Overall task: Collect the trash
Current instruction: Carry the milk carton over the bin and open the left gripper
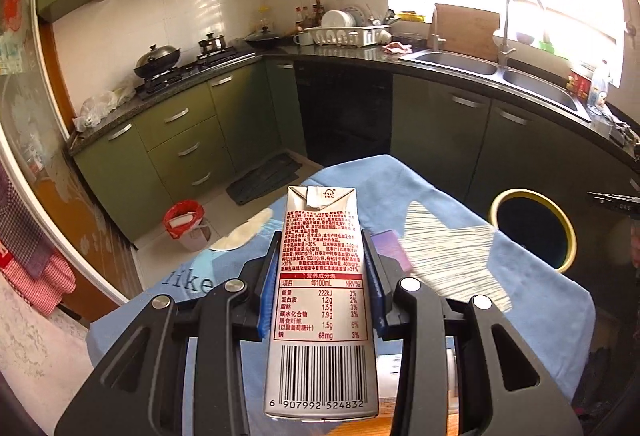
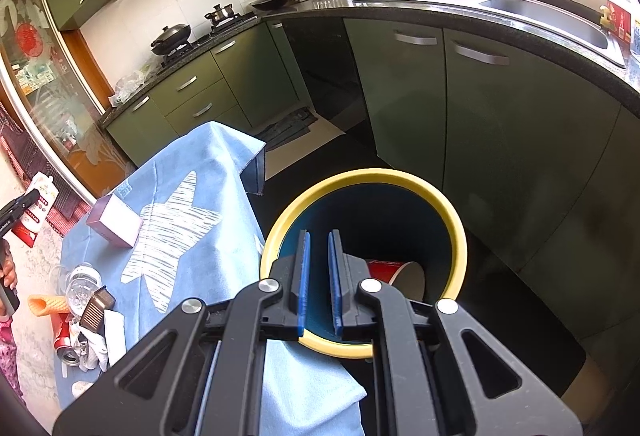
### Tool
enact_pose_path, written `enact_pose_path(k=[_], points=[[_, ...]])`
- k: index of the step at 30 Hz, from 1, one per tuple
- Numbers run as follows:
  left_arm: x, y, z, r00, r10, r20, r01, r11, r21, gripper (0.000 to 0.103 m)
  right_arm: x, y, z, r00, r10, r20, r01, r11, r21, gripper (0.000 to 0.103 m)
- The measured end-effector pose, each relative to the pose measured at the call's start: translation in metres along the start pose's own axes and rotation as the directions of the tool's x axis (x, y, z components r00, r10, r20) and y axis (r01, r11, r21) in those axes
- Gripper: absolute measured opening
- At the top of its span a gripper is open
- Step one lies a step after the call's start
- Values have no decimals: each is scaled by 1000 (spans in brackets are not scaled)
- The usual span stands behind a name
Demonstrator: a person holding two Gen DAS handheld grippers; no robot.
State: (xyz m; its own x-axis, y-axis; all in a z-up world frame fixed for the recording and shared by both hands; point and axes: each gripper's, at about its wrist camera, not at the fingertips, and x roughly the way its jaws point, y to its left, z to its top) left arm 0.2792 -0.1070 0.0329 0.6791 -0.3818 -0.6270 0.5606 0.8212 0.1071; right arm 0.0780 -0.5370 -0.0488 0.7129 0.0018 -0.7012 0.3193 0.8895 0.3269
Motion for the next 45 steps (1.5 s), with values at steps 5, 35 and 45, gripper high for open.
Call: enact_pose_path(k=[5,35,45], points=[[-10,-54,10,996,-90,-10,91,995,41,36,-6,-2,-4,1000,1,7,-1,1000,0,9],[103,-348,75,908,-349,-234,385,914,130,58,-45,-77,-36,999,-18,46,13,993,117,9],[-17,-240,65,945,-328,9,327,944,34,80,-31,-52,-30,1000,7,12,-8,998,58,9]])
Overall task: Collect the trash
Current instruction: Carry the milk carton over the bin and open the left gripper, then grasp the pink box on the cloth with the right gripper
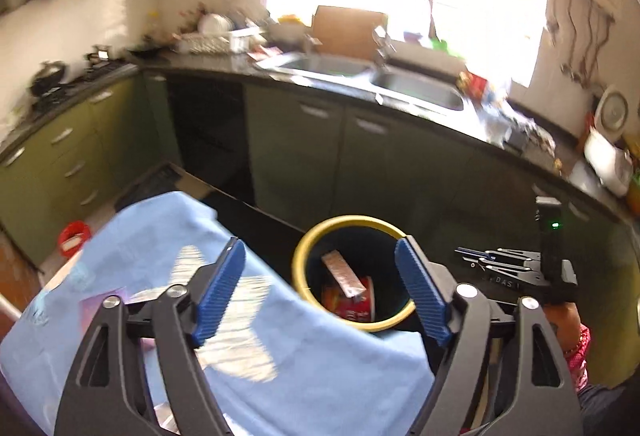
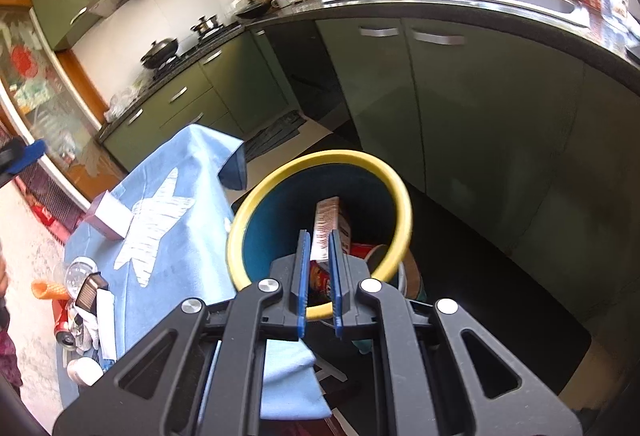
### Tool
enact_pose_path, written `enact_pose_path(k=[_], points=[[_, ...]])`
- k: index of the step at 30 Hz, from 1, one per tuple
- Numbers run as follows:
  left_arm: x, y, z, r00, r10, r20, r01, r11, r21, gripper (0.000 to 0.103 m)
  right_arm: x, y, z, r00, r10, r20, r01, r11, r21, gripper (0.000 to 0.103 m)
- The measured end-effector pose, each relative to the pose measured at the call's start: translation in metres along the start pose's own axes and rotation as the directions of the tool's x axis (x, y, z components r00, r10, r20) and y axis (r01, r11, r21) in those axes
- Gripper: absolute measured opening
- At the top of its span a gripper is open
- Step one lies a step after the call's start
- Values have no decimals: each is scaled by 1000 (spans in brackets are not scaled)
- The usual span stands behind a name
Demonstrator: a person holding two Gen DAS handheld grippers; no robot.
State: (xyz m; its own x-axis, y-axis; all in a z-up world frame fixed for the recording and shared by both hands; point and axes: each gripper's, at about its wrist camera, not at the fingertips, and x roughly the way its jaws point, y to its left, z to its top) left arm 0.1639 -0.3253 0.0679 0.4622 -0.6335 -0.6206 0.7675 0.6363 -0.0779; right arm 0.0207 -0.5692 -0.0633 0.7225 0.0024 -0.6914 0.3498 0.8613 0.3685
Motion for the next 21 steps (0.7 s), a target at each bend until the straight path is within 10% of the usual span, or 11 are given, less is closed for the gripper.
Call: enact_pose_path(k=[5,12,19,21], points=[[-77,57,-41,980,165,111,-154,983,-104,85,7,36,5,1000,7,-20,-8,997,-73,9],[-148,136,-107,905,387,178,-331,901,-280,91,24,109,13,997,37,-62,-49,976,-210,12],[-172,211,-167,796,586,155,-485,769,-416,94,49,214,16,980,140,-144,-188,893,-409,45],[-173,228,-181,789,596,149,-488,756,-437,94,55,243,16,968,187,-167,-245,846,-473,63]])
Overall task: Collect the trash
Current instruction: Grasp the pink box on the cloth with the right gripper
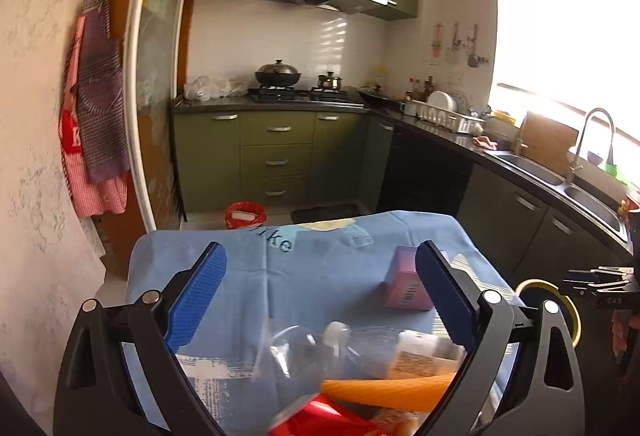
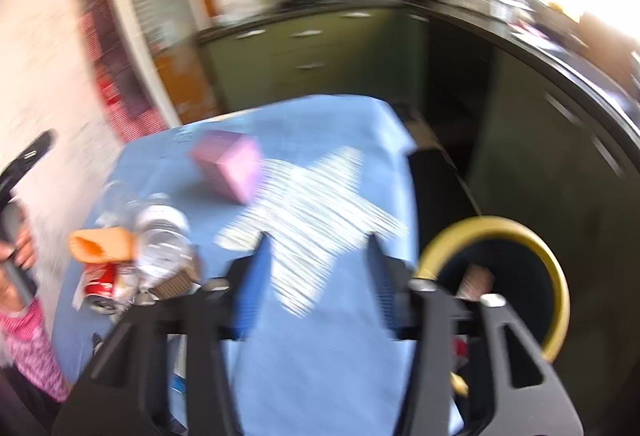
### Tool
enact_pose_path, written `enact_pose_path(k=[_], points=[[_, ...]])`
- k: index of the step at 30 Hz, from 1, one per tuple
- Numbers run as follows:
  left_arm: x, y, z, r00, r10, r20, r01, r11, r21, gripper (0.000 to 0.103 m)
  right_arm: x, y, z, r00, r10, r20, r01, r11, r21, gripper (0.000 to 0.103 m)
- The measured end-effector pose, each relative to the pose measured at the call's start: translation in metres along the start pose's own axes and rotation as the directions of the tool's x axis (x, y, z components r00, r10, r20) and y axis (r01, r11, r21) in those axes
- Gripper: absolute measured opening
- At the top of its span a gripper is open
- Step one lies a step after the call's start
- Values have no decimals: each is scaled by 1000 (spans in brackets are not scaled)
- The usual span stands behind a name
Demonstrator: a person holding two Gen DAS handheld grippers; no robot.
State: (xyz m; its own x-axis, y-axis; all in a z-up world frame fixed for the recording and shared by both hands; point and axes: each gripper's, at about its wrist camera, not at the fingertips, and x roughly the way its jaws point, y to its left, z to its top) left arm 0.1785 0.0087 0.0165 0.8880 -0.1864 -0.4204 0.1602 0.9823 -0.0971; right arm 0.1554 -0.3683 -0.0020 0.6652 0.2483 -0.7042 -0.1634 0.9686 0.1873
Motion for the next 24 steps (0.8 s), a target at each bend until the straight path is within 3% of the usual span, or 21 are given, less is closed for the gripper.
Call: enact_pose_path(k=[5,9,17,24], points=[[24,26,-12,999,14,-50,-16,999,-37,94,39,58,33,995,92,-28,-96,950,-297,75],[28,24,-16,998,15,-55,-17,999,-29,94,84,78,50,991,112,-78,-135,903,-409,78],[36,13,-21,997,8,-77,-8,1000,-8,95,163,82,71,976,163,-148,-211,885,-416,82],[38,11,-22,996,-4,-84,3,1000,-4,96,193,84,76,959,205,-195,-270,866,-420,82]])
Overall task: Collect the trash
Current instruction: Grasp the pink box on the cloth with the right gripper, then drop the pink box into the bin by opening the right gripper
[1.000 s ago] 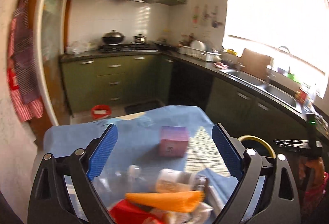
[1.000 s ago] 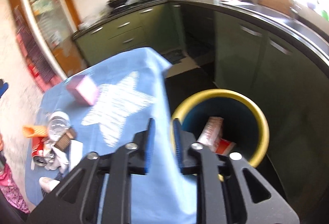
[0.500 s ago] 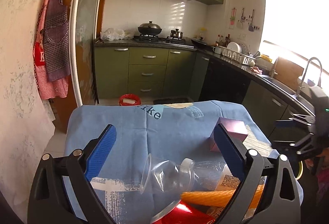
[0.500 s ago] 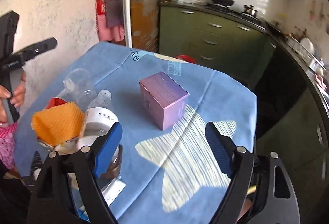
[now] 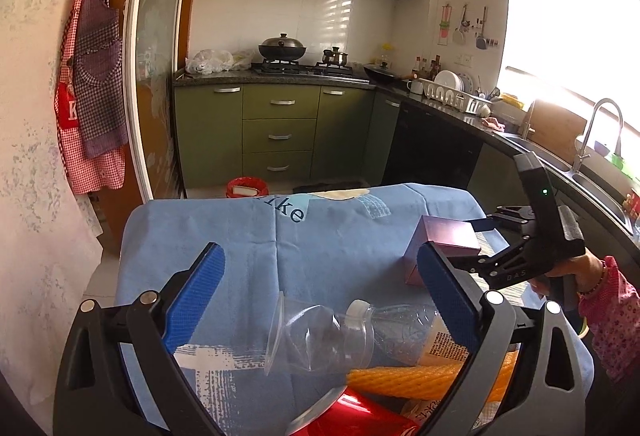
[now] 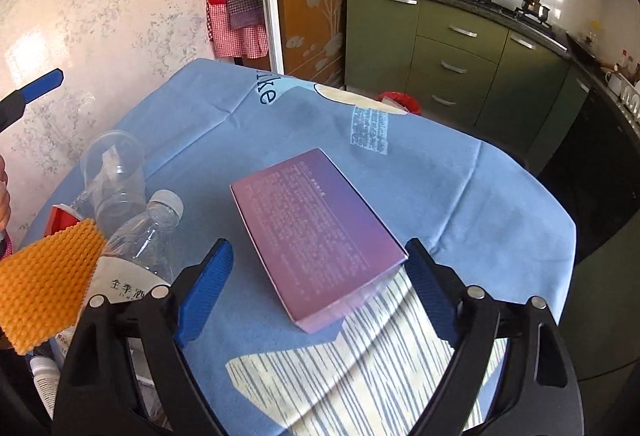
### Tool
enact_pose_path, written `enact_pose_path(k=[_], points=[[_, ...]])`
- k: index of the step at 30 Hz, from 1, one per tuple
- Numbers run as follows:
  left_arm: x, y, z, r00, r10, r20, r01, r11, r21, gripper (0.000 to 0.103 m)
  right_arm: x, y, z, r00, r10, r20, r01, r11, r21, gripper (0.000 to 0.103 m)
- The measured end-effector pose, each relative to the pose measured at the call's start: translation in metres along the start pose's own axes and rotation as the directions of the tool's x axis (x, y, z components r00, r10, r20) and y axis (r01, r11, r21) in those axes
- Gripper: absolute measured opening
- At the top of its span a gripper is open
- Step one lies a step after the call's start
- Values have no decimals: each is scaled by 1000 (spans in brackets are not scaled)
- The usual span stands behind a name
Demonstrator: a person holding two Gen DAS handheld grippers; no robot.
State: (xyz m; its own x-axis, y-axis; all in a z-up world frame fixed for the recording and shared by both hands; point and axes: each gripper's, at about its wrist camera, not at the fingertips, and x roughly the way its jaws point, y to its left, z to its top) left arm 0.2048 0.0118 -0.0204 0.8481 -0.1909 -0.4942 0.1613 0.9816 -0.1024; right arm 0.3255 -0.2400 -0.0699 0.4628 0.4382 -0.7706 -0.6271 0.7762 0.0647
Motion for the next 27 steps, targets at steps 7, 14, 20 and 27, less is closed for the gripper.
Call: enact_pose_path(k=[7,14,20,27], points=[[-1,-1,0,1000,-18,-2,18,1000,-5,96,4,1,-6,1000,20,3,-20,999,26,64],[-4,-4,0,1000,-26,8,26,1000,-6,96,-27,5,-21,998,0,56,-5,996,85,61],[-7,-7,-1,999,-35,14,35,999,-2,96,-83,15,-46,991,-86,106,73,989,127,60],[-11,-14,-1,999,-49,20,49,999,5,96,-171,0,-109,939,-328,102,284,909,306,60]])
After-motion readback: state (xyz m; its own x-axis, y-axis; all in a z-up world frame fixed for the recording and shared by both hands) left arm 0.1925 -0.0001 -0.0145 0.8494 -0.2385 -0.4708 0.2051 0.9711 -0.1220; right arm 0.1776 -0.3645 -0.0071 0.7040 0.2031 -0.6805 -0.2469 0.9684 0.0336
